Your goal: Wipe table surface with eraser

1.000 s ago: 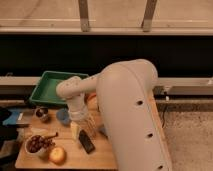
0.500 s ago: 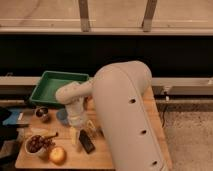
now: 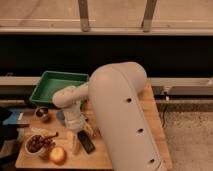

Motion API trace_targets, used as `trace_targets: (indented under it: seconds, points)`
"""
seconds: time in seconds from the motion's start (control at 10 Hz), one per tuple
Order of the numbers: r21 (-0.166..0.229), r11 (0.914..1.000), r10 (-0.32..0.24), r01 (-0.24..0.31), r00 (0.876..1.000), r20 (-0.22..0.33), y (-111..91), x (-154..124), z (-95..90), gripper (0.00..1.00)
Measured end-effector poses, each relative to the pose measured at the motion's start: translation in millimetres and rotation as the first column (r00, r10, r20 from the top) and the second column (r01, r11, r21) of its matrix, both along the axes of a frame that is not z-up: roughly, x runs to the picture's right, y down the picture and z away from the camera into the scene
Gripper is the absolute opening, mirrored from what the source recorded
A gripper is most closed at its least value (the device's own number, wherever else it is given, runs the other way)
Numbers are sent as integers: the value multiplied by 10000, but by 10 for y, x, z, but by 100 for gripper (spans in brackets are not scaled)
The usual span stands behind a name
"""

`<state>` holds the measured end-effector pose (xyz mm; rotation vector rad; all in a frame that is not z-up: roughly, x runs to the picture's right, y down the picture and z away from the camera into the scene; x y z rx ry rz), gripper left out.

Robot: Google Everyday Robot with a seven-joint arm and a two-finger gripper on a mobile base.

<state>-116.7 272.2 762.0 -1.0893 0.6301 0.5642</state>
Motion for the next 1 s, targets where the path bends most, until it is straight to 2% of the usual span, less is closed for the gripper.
trace_targets:
  seconds: [0.1,0.3,0.6,0.7,0.9,1.0]
  points:
    - [400,9987,312,-312,9995,-1,17,15,-15,80]
    - [877,9934,737,-736,9973,31,47,21,-10,80]
    - [1204,9861,1154,-1142,9933,-22,91,-15,35,79]
    - [1250,9848,1226,-1205,9924,-91,86,-16,51,74]
    - [1348,9835,1239,-1209,9922,-137,76,-64,67,52]
    - [1385,9826,1275,-1236,9916,-198,63,-58,75,44]
